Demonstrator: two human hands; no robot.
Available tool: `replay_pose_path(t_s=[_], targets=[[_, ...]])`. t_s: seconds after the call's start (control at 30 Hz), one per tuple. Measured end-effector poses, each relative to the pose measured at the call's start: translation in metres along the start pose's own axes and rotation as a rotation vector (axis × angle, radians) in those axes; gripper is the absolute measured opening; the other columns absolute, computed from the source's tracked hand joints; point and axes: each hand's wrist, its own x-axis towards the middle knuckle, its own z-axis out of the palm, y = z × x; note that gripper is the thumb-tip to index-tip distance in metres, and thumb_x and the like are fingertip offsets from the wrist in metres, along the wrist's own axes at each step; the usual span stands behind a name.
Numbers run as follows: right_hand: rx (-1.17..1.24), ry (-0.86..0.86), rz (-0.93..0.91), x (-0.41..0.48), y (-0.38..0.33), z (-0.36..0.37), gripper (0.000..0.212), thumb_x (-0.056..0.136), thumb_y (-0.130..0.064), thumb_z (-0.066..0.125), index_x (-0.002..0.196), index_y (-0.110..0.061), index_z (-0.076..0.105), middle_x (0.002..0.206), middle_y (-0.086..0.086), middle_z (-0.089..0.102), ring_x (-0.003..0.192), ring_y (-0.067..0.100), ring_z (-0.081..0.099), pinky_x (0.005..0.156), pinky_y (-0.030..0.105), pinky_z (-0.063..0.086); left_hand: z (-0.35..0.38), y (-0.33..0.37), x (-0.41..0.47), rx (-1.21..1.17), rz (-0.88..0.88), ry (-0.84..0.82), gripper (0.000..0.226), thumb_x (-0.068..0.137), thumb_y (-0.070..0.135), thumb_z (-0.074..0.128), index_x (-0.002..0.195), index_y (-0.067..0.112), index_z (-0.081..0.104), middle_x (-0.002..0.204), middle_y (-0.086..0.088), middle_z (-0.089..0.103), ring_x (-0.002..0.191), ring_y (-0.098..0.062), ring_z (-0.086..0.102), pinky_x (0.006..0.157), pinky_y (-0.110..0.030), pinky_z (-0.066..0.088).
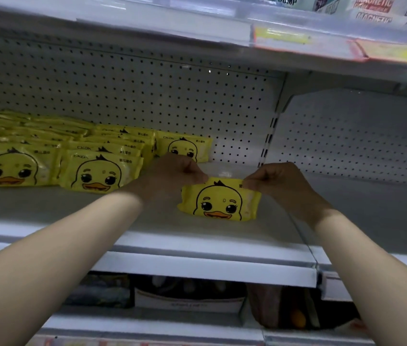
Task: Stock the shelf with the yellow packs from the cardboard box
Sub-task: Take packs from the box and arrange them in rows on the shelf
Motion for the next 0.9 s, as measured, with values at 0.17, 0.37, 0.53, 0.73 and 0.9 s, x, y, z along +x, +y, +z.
replay_pose_path(t_s=[0.17, 0.37, 0.53, 0.73, 0.9], targets=[[-0.025, -0.056, -0.009, 0.010, -0.001, 0.003, 0.017, 0.079, -0.016, 0.083, 0.091, -0.015, 0.071, 0.088, 0.003, 0.075, 0.086, 0.017, 0.071, 0.081, 0.033, 0.056, -0.010, 0.008, 0.000, 0.082, -0.027, -0.002, 0.013, 0.077, 0.024, 0.082, 0.080, 0.014, 0.074, 0.075, 0.004, 0.071, 0.065, 0.009, 0.059, 0.061, -0.007, 0.044], [-0.339, -0.294, 0.103, 0.026, -0.003, 0.015, 0.068, 0.057, -0.041, 0.095, 0.116, -0.041, 0.060, 0.109, -0.013, 0.066, 0.096, 0.003, 0.066, 0.074, 0.021, 0.057, -0.018, 0.014, 0.002, 0.399, -0.044, -0.203, 0.056, 0.068, 0.045, 0.086, 0.114, 0.030, 0.058, 0.111, 0.010, 0.060, 0.104, -0.010, 0.058, 0.092, -0.033, 0.050], [-0.413, -0.265, 0.050, 0.046, -0.008, 0.028, 0.070, 0.059, -0.032, 0.095, 0.119, -0.037, 0.061, 0.105, -0.009, 0.064, 0.094, 0.007, 0.065, 0.081, 0.028, 0.057, -0.026, 0.010, 0.026, 0.681, -0.037, -0.289, 0.062, 0.057, 0.052, 0.088, 0.104, 0.024, 0.059, 0.098, 0.011, 0.059, 0.093, -0.012, 0.056, 0.074, -0.028, 0.048], [-0.472, -0.133, -0.050, 0.096, -0.002, 0.051, 0.073, 0.064, -0.029, 0.093, 0.128, -0.029, 0.058, 0.111, -0.006, 0.054, 0.102, 0.010, 0.054, 0.069, 0.010, 0.041, -0.051, 0.004, 0.078, 0.818, 0.018, -0.248, 0.060, 0.064, 0.050, 0.085, 0.104, 0.015, 0.057, 0.101, -0.002, 0.057, 0.086, -0.015, 0.051, 0.055, -0.020, 0.033], [-0.442, -0.053, -0.047, 0.139, 0.011, 0.068, 0.075, 0.063, -0.028, 0.094, 0.128, -0.027, 0.059, 0.120, 0.001, 0.061, 0.108, 0.017, 0.058, 0.081, 0.022, 0.047, -0.068, -0.009, 0.112, 0.843, 0.034, -0.182, 0.070, 0.066, 0.049, 0.085, 0.118, 0.010, 0.061, 0.114, -0.005, 0.060, 0.099, -0.021, 0.056, 0.068, -0.026, 0.042]])
